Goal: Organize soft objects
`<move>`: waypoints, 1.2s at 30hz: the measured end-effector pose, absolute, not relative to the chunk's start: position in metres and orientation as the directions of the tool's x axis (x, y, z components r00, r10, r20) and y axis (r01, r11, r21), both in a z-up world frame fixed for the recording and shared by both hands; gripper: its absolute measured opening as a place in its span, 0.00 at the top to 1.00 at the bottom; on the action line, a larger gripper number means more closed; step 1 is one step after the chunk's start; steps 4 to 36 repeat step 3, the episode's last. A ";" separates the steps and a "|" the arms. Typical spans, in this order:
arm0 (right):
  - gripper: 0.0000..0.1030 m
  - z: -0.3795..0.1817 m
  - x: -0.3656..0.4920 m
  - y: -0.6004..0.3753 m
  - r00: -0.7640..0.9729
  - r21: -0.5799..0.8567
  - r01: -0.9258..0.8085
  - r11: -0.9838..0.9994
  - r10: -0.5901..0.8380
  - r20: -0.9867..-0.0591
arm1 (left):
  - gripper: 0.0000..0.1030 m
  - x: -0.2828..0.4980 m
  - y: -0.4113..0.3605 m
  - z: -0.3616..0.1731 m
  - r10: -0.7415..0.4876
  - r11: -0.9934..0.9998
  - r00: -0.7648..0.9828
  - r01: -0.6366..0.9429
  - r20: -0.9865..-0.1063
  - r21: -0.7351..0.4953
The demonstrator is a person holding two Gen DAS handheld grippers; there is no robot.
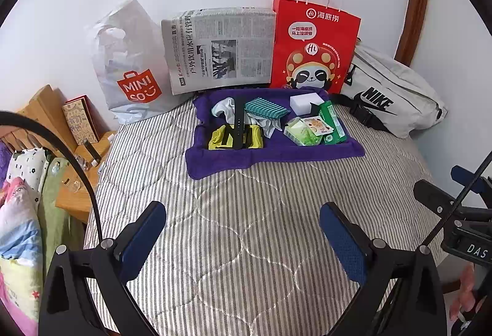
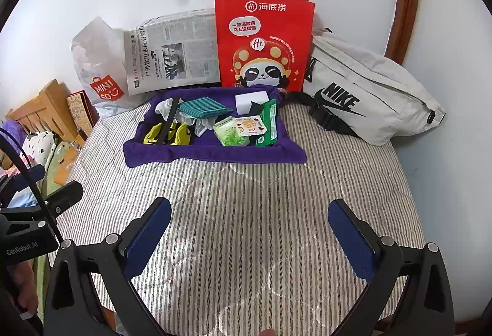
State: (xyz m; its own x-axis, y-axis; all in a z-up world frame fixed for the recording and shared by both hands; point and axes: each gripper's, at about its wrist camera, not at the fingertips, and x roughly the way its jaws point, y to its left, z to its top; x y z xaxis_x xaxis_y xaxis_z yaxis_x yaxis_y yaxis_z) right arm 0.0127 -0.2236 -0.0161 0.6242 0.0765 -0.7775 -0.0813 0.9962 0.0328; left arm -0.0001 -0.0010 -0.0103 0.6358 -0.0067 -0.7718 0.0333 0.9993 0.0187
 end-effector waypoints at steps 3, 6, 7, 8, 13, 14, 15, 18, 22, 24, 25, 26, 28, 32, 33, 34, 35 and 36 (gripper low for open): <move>0.02 -0.017 0.014 -0.224 0.622 0.034 -0.084 0.996 0.079 -0.779 | 0.02 0.001 -0.001 -0.010 -0.007 0.999 0.640 0.032 -0.768 0.018; 0.02 -0.017 0.014 -0.224 0.622 0.034 -0.084 0.996 0.079 -0.779 | 0.02 0.001 -0.001 -0.010 -0.007 0.999 0.640 0.032 -0.768 0.018; 0.02 -0.017 0.014 -0.224 0.622 0.034 -0.084 0.996 0.079 -0.779 | 0.02 0.001 -0.001 -0.010 -0.007 0.999 0.640 0.032 -0.768 0.018; 0.02 -0.017 0.014 -0.224 0.622 0.034 -0.084 0.996 0.079 -0.779 | 0.02 0.001 -0.001 -0.010 -0.007 0.999 0.640 0.032 -0.768 0.018; 0.02 -0.017 0.014 -0.224 0.622 0.034 -0.084 0.996 0.079 -0.779 | 0.02 0.001 -0.001 -0.010 -0.007 0.999 0.640 0.032 -0.768 0.018; 0.02 -0.017 0.014 -0.224 0.622 0.034 -0.084 0.996 0.079 -0.779 | 0.02 0.001 -0.001 -0.010 -0.007 0.999 0.640 0.032 -0.768 0.018; 0.02 -0.017 0.014 -0.224 0.622 0.034 -0.084 0.996 0.079 -0.779 | 0.02 0.001 -0.001 -0.010 -0.007 0.999 0.640 0.032 -0.768 0.018; 0.02 -0.017 0.014 -0.224 0.622 0.034 -0.084 0.996 0.079 -0.779 | 0.02 0.001 -0.001 -0.010 -0.007 0.999 0.640 0.032 -0.768 0.018; 0.02 -0.017 0.014 -0.224 0.622 0.034 -0.084 0.996 0.079 -0.779 | 0.02 0.001 -0.001 -0.010 -0.007 0.999 0.640 0.032 -0.768 0.018; 0.02 -0.017 0.014 -0.224 0.622 0.034 -0.084 0.996 0.079 -0.779 | 0.02 0.001 -0.001 -0.010 -0.007 0.999 0.640 0.032 -0.768 0.018; 0.02 -0.017 0.014 -0.224 0.622 0.034 -0.084 0.996 0.079 -0.779 | 0.02 0.001 -0.001 -0.010 -0.007 0.999 0.640 0.032 -0.768 0.018; 0.02 -0.017 0.014 -0.224 0.622 0.034 -0.084 0.996 0.079 -0.779 | 0.02 0.001 -0.001 -0.010 -0.007 0.999 0.640 0.032 -0.768 0.018; 0.02 -0.017 0.014 -0.224 0.622 0.034 -0.084 0.996 0.079 -0.779 | 0.02 0.001 -0.001 -0.010 -0.007 0.999 0.640 0.032 -0.768 0.018; 0.02 -0.017 0.014 -0.224 0.622 0.034 -0.084 0.996 0.079 -0.779 | 0.02 0.001 -0.001 -0.010 -0.007 0.999 0.640 0.032 -0.768 0.018; 0.02 -0.017 0.014 -0.224 0.622 0.034 -0.084 0.996 0.079 -0.779 | 0.02 0.001 -0.001 -0.010 -0.007 0.999 0.640 0.032 -0.768 0.018; 0.02 -0.017 0.014 -0.224 0.622 0.034 -0.084 0.996 0.079 -0.779 | 0.02 0.001 -0.001 -0.010 -0.007 0.999 0.640 0.032 -0.768 0.018; 0.02 -0.017 0.014 -0.224 0.622 0.034 -0.084 0.996 0.079 -0.779 | 0.02 0.001 -0.001 -0.010 -0.007 0.999 0.640 0.032 -0.768 0.018; 0.02 -0.017 0.014 -0.224 0.622 0.034 -0.084 0.996 0.079 -0.779 | 0.02 0.001 -0.001 -0.010 -0.007 0.999 0.640 0.032 -0.768 0.018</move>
